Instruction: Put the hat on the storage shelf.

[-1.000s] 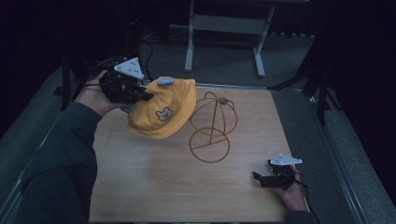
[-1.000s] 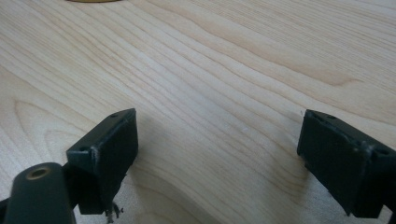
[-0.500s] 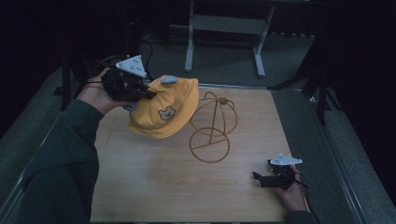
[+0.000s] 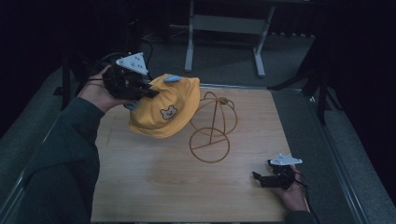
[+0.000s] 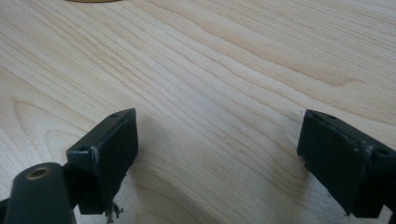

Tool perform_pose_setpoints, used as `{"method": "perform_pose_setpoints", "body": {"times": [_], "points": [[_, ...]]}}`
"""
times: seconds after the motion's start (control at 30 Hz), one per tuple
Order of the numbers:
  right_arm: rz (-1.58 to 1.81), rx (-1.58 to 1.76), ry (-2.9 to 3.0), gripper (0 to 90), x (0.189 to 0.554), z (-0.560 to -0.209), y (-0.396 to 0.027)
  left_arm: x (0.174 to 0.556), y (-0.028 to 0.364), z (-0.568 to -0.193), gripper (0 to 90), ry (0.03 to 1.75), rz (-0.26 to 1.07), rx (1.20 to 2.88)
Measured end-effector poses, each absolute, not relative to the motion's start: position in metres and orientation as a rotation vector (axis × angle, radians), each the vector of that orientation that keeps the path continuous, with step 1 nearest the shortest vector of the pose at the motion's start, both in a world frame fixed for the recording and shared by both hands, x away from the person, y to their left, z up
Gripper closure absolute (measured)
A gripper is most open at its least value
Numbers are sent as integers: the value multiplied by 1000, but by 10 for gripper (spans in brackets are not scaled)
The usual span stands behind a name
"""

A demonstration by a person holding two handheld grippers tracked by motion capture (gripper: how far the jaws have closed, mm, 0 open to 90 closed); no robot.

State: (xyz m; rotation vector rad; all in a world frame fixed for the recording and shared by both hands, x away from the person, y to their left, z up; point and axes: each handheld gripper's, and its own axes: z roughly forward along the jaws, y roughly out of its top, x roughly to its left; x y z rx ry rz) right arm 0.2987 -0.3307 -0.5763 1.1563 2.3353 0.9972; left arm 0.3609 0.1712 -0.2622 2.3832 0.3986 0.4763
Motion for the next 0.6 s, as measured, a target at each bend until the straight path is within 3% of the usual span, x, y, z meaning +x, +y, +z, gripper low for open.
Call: {"method": "perform_pose_setpoints", "body": {"times": [0.6], "points": [[997, 1156, 2335, 123, 299, -576, -331, 362, 154, -251, 817, 345, 458, 2369]]}}
